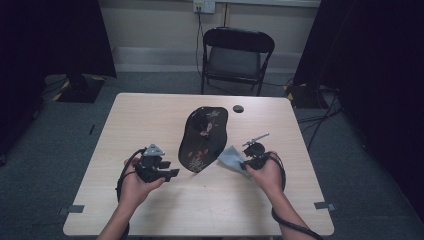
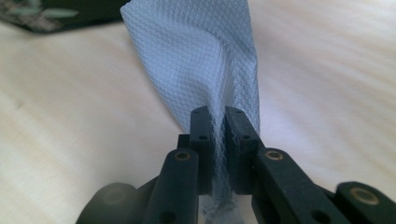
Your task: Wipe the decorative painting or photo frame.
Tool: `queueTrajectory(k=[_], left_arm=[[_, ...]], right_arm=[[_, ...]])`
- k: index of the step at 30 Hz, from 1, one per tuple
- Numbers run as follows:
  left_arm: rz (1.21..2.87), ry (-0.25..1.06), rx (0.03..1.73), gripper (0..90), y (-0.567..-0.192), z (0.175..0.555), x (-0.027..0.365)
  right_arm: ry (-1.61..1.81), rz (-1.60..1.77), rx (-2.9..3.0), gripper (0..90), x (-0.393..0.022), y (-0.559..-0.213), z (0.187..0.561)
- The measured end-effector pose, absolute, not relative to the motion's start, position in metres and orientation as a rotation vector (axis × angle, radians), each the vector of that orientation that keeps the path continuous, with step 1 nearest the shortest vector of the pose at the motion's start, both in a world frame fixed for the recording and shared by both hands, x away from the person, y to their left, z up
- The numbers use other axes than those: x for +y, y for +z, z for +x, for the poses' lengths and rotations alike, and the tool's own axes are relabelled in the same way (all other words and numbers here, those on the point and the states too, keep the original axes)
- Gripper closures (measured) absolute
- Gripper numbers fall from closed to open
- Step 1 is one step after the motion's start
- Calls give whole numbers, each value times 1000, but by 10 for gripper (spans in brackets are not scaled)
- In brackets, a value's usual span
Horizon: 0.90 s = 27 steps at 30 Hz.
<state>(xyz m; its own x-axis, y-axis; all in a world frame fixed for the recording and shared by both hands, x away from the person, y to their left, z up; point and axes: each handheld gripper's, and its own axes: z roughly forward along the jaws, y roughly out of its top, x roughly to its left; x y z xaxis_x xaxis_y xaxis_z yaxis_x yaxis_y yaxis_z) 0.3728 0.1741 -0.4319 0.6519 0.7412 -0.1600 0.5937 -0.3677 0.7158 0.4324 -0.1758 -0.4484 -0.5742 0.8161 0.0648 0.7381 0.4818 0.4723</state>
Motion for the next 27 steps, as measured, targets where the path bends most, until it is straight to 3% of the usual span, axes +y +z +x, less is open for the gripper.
queueTrajectory(k=[27], left_arm=[[2054,239,1058,428,-434,370,182]], right_arm=[[776,866,2830,828,-85,-440,375]])
